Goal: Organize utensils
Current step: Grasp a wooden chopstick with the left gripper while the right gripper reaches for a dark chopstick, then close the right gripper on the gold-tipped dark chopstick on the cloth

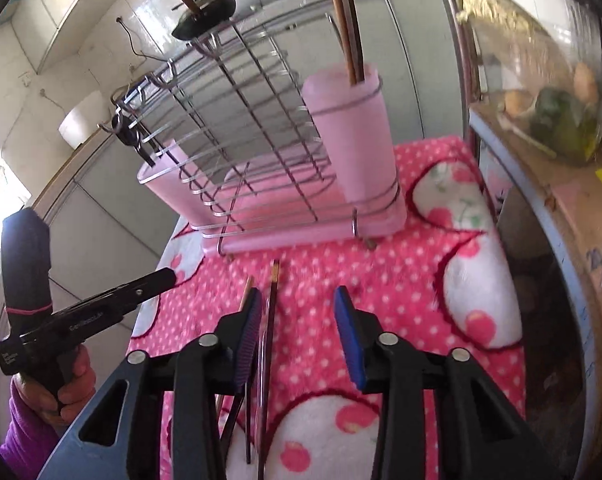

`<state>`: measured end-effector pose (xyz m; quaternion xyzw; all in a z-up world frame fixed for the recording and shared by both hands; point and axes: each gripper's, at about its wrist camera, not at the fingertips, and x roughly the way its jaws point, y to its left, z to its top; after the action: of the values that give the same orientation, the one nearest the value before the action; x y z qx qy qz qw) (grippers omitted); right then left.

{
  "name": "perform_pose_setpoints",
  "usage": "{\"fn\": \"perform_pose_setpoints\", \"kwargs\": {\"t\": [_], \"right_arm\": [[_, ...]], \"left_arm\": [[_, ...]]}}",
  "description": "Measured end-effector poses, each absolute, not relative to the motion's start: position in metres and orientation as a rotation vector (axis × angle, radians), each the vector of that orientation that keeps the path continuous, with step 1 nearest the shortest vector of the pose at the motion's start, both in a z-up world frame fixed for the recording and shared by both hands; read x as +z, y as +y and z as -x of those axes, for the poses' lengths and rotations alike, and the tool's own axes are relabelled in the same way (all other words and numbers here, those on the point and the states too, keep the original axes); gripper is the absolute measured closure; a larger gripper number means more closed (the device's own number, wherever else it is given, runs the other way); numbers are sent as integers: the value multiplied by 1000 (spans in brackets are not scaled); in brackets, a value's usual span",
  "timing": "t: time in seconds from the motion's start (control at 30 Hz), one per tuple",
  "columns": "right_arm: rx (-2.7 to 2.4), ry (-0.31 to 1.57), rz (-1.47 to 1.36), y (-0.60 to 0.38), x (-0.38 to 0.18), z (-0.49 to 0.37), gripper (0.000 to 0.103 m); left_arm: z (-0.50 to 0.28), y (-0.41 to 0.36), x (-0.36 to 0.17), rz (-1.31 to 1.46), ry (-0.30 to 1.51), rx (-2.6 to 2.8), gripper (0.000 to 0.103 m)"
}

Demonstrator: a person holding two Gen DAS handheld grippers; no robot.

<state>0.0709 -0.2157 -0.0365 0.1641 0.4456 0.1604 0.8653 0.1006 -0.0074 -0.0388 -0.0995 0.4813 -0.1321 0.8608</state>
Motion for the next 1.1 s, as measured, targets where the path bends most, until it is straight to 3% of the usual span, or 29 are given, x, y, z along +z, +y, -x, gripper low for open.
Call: {"fn": "perform_pose_setpoints", "kwargs": {"t": [0.07, 0.37, 0.83, 1.1], "right_arm": [[343, 958, -369, -218, -43, -72, 71], [344, 993, -424, -232, -59, -76, 73], [359, 1013, -439, -232, -67, -80, 73], [402, 1057, -441, -213, -76, -84, 74]], "left_arm": [[-111, -13, -50, 226, 1085, -282, 94], [-150, -26, -85, 252, 1248, -214, 95], [-175, -48, -119, 162, 1291, -162, 95], [-157, -22, -103, 190, 1228, -171, 96]]}}
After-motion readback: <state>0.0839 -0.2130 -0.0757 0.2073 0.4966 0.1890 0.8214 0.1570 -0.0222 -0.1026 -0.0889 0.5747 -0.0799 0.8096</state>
